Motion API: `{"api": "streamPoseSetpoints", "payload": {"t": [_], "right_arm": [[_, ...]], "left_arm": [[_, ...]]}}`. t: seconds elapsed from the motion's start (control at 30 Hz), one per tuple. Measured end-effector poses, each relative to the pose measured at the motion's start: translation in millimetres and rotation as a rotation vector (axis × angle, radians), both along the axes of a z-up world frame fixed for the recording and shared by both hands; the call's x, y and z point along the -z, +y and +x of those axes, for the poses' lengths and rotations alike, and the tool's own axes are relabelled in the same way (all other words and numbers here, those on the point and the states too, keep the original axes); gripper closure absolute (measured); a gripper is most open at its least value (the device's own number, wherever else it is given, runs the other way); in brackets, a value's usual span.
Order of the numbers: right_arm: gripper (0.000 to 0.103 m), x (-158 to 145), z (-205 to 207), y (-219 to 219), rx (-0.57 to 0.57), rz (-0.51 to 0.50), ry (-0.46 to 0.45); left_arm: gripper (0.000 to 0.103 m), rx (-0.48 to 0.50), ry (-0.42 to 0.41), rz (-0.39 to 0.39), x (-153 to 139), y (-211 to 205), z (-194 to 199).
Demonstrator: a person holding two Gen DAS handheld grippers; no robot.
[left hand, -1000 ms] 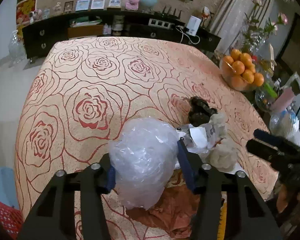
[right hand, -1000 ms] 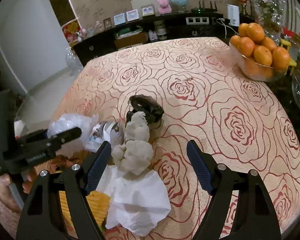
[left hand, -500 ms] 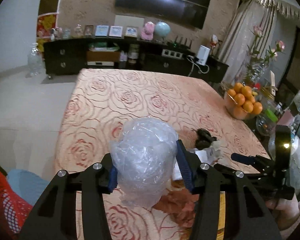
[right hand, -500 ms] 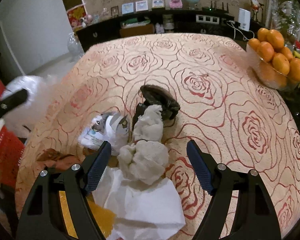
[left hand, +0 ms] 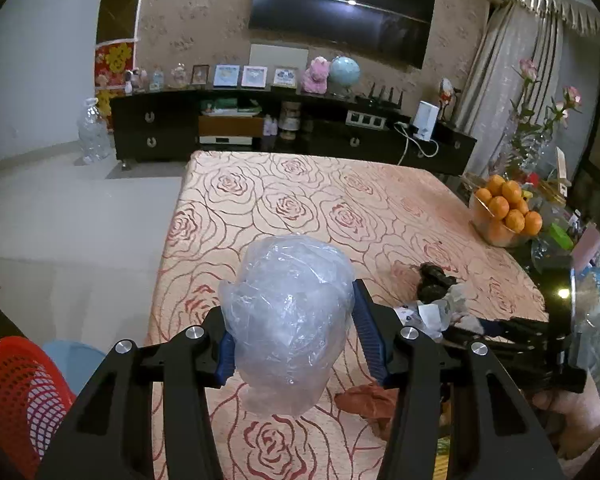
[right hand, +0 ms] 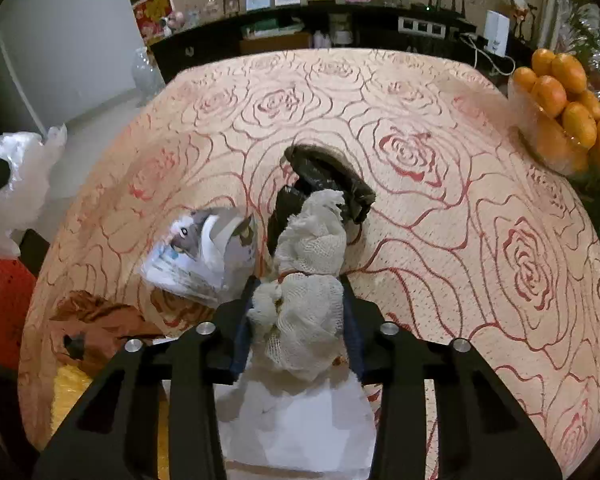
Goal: Collect trash
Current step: 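Close the left tool on the clear plastic bag while the right tool grasps the white mesh bag, then carry both bags over the red wastebasket and open both tools to drop them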
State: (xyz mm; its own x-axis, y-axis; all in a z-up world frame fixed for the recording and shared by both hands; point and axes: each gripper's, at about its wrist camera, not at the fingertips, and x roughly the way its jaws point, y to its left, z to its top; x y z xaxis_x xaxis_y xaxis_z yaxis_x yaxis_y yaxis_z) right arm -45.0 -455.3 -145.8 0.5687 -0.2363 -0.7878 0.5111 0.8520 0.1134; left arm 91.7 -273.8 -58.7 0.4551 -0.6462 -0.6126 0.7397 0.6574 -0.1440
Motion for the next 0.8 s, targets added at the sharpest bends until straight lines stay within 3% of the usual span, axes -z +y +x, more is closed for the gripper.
{"api": "streamPoseSetpoints", "payload": {"t": [0.37, 0.8], "right_arm": [[0.068, -54.1, -32.5, 4.1, 0.025, -0.087, -0.220], [0.068, -64.6, -26.0, 16.2, -0.005, -0.095, -0.259]], "left_arm": [[0.055, -0.041, -0.071, -0.022, -12.7, 8.4, -5.7], [0.055, -0.078, -0.132, -0.010, -16.5, 13.2, -11.1]]}}
